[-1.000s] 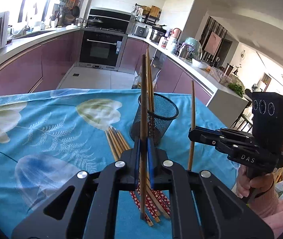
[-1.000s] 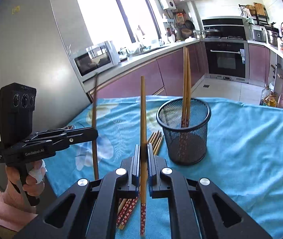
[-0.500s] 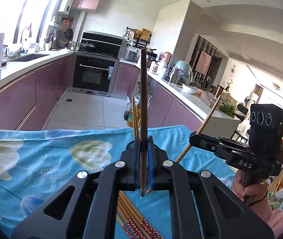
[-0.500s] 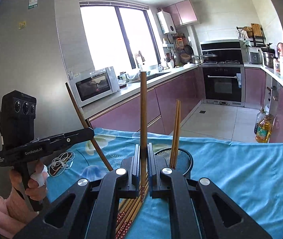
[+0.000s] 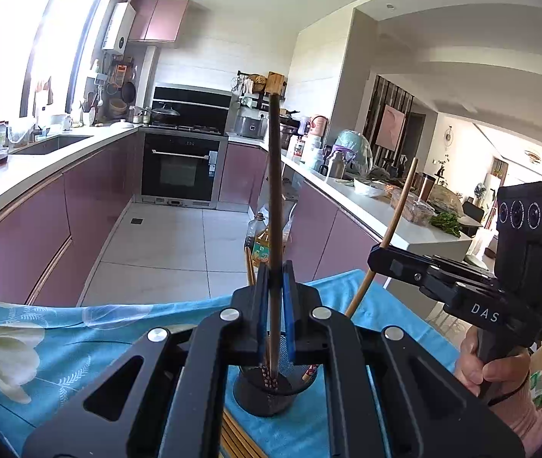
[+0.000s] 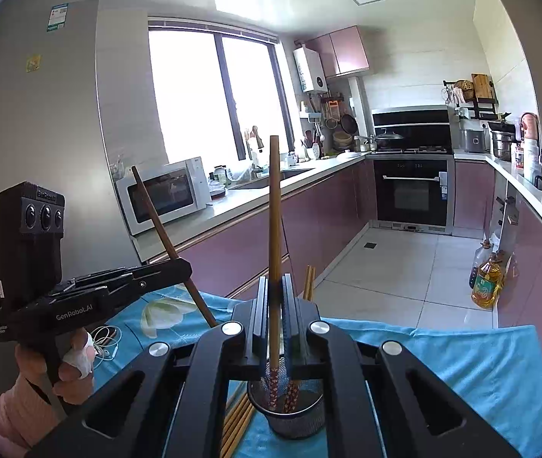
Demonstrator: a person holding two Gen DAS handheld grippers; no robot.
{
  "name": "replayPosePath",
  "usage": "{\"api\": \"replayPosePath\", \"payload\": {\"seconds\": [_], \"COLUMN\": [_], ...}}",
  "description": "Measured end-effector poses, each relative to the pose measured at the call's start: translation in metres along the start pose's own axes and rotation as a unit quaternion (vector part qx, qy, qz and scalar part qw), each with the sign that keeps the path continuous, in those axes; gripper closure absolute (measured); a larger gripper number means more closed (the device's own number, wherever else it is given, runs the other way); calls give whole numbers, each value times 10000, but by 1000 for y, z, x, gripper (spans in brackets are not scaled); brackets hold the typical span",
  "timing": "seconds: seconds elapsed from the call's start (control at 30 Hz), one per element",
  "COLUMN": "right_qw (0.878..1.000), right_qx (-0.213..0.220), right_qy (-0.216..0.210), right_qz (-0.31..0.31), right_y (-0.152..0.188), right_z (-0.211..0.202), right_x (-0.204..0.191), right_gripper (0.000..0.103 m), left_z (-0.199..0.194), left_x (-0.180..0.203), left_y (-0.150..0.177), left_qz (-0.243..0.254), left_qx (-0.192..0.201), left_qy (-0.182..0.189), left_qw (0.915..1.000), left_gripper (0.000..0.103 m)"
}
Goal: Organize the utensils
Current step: 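Lift the chopstick upright with the right gripper over the mesh cup, then drop the chopstick into the mesh cup by opening the right gripper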
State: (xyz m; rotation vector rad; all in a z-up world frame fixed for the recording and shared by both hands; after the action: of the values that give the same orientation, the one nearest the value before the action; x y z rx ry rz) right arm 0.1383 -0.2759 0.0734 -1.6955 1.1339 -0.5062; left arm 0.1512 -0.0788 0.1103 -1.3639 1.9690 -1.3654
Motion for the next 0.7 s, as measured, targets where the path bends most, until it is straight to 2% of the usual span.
{"api": "replayPosePath", "payload": {"seconds": [0.17, 0.53, 0.7], "right_qw": [9996, 9893, 9862], "right_qx": [-271, -1434, -1621], "right_qy": [43, -15, 21], "right_qz": [15, 252, 323], "right_y": [7, 45, 45], "right_z": [19, 72, 86], "right_x": [4, 19, 24], "right_gripper": [98, 97, 97], "left_z": [26, 80, 94], "left_x": [3, 1, -6], "left_y": [5, 40, 42], "left_qz": [137, 298, 235], "left_qx": [-324, -1283, -1365], "left_qy": [-120, -136, -136], "left_qw": [9993, 9912, 9903], "left_gripper": [95, 95, 95]}}
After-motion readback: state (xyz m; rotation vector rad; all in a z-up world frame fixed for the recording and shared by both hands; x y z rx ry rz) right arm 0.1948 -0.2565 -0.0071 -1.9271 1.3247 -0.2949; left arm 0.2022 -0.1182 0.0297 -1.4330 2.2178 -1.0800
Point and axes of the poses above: each gripper's, at about its wrist camera, not at the fingertips, and z roughly the way its jaws point, x to its right, y to its underside, the point moved 3 cm from there along z, roughly the way its jaws point, and after that the axes turned 6 degrees about -x, right-handed, at the moved point
